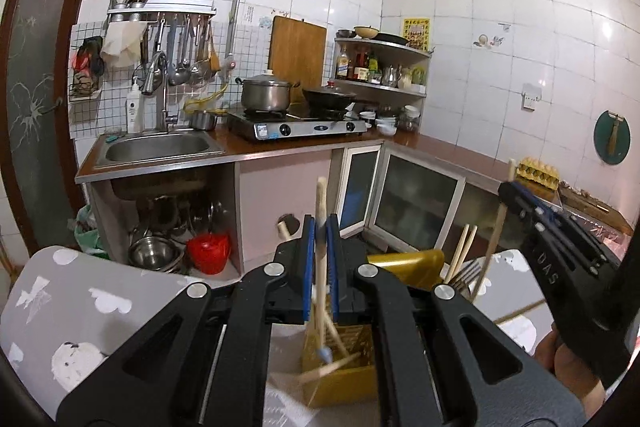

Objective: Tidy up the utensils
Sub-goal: 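Lower both chopsticks into the caddy and open both grippers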

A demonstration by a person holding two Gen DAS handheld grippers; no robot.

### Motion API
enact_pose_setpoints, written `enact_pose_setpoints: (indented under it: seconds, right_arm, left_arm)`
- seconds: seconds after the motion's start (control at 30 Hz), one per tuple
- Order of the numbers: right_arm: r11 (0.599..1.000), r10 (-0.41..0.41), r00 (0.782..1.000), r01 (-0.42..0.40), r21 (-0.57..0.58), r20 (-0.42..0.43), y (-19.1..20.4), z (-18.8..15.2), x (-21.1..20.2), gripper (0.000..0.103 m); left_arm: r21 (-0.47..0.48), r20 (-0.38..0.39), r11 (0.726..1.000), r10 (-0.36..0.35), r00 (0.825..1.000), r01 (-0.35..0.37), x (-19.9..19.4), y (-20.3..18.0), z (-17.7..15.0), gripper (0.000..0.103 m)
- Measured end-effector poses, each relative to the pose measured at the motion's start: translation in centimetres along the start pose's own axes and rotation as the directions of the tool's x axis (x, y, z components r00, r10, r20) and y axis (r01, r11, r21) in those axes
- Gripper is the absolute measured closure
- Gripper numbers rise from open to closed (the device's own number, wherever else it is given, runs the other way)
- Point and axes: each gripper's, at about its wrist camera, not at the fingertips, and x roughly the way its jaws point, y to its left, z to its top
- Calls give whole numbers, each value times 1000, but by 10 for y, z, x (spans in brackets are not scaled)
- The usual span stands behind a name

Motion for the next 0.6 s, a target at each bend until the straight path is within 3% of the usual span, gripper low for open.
enact_pose_setpoints:
  seconds: [0.03,0.07,0.1,0.13,0.2,0.33,0.43,0.6]
  right_arm:
    - [1000,-9,1000,9,-2,-18,-1,-1,-3,86]
    - [1000,-13,999,13,4,-29,-4,-1,-8,53]
    - [1000,-14,1000,14,15,-23,-8,-1,-14,39]
    - [1000,-15,1000,16,27,-21,-11,-1,-24,32]
    - [1000,-26,999,27,15,-28,-16,1,-41,32]
    - [999,-31,998,33,23,-48,-29,-5,-84,24]
    - [999,-36,999,37,31,-39,-33,-13,-120,18]
    - [997,-36,999,38,62,-39,-37,-35,-181,15]
  left_arm:
    - [5,-4,1000,-2,1000,2,-6,1,0,91]
    - [10,-1,1000,3,1000,-3,-16,3,-1,85]
    - [13,8,1000,15,1000,-15,-26,4,-1,68]
    - [14,23,1000,25,999,-25,-36,6,-1,50]
    - [19,48,999,41,998,-42,-59,11,-2,34]
    - [27,61,998,57,997,-58,-106,21,-10,15]
    - [33,73,997,74,995,-76,-139,28,-23,8]
    - [39,68,996,78,995,-81,-185,35,-51,5]
